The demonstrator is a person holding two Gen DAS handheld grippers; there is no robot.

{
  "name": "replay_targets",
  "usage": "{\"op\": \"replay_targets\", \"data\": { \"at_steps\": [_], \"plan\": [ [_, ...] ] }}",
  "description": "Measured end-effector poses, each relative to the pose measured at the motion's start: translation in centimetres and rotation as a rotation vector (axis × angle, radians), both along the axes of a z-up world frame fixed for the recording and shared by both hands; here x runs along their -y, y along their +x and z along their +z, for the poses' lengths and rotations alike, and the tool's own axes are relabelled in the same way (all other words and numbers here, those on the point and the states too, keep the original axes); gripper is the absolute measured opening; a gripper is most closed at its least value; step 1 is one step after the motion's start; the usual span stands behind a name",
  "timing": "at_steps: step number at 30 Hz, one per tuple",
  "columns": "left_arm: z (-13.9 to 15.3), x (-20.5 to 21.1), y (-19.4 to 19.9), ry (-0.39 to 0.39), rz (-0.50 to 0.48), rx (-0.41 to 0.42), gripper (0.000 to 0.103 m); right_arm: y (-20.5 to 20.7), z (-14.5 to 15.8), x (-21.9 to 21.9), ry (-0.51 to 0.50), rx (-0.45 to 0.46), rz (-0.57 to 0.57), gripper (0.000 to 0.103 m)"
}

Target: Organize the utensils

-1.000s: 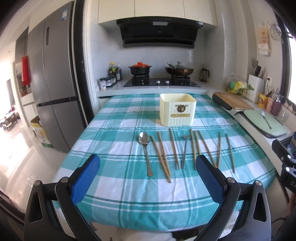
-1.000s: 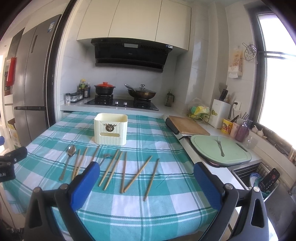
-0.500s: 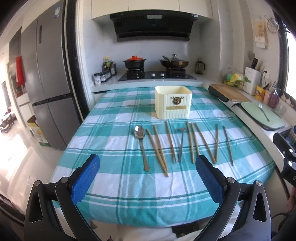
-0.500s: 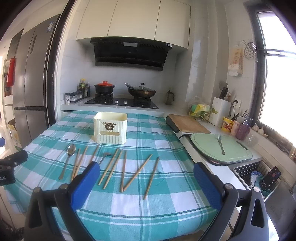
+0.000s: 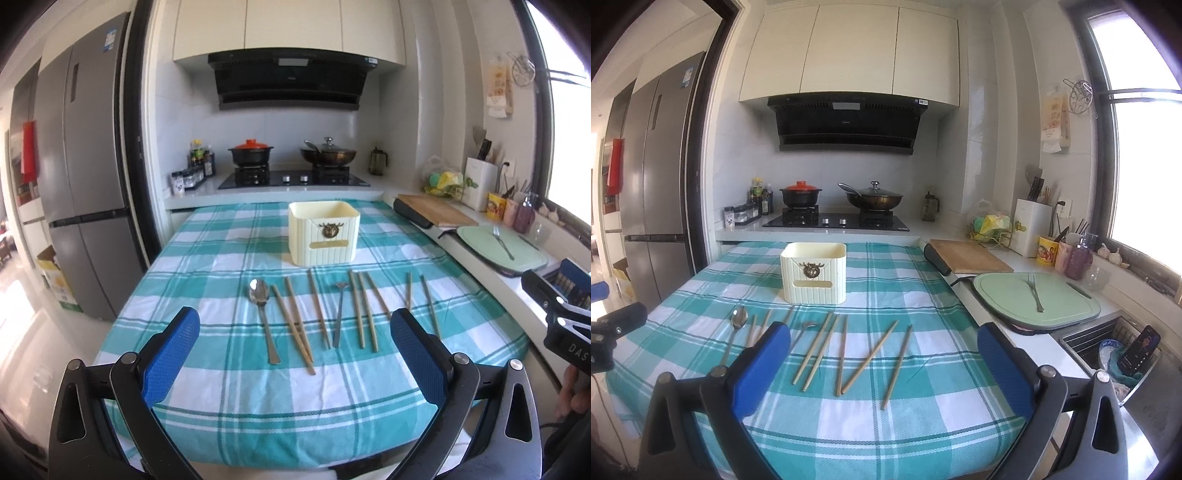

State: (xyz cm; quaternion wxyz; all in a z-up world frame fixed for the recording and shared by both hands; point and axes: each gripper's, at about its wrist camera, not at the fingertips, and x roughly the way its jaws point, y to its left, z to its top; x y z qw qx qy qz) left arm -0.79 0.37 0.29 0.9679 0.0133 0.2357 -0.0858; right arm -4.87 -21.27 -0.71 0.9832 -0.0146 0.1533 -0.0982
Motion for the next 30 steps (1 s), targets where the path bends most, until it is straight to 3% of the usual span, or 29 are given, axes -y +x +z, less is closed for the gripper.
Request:
{"op": "replay_targets", "data": {
  "at_steps": [9,21,27,30],
  "plan": [
    [-1.0,0.1,1.7,-0.015,-0.012,-0.040,0.103,1.4,-0.1,0.1,0.011,0.015,0.027,0.103],
    [-2.7,-2.7,5.8,-0.045,0.073,-0.071,0.103,4.6,-0.9,1.5,0.055,-0.016,0.083,0.103],
    [-5.4,-4.2,9.7,-0.030,0.082,-0.158,0.103,7.6,-3.5,3.4,0.075,-0.151,0.050,0.103],
    [-7.2,-5.0,11.8,-0.059,0.087,-0.244,0.103,8.8,-4.9,4.2,0.065,-0.207,0.012,0.103]
  ]
}}
